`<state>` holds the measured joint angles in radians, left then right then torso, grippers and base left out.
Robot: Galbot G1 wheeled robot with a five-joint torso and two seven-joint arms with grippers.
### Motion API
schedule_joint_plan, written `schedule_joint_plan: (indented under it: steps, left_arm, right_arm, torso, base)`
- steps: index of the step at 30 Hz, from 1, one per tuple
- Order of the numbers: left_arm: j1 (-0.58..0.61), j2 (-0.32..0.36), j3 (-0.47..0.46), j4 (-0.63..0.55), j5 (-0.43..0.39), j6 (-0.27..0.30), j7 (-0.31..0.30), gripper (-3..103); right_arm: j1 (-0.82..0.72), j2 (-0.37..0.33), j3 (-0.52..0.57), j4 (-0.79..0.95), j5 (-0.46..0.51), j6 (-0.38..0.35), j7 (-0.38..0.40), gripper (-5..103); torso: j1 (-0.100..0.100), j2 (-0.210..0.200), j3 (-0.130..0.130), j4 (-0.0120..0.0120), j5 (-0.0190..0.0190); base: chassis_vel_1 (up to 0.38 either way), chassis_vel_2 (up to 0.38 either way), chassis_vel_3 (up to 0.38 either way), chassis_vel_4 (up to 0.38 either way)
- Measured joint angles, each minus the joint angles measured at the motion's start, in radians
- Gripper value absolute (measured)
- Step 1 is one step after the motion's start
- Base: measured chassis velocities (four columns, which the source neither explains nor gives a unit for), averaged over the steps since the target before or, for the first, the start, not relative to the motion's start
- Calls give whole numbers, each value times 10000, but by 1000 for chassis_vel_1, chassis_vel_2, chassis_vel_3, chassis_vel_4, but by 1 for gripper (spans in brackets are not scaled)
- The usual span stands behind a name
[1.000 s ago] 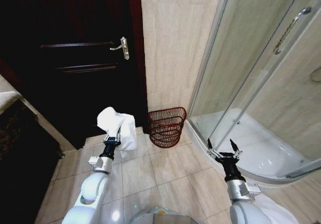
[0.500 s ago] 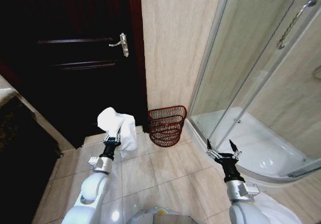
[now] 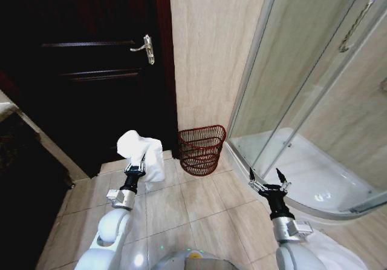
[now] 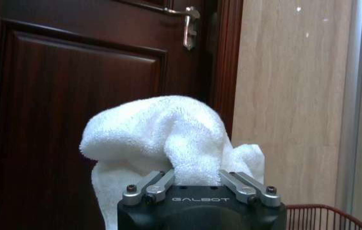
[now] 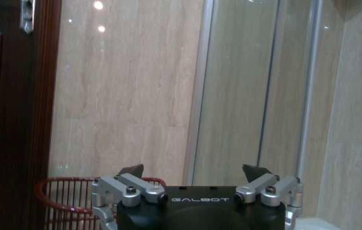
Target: Discard the used towel into the hamper.
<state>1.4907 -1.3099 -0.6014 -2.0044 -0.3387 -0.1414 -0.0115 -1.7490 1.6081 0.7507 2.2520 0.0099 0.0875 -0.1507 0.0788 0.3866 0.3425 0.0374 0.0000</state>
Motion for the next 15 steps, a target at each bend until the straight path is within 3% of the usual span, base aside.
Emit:
schedule_joint_plan:
  steps: [15]
  left_arm:
    - [26,40,-33,13,-29,-135,124,15]
  right_arm:
    - [51,0,-27,-93,-69,76,-170,100]
  torso:
    - [11,25,9,1,1]
  base:
    - [-16,20,18,-16]
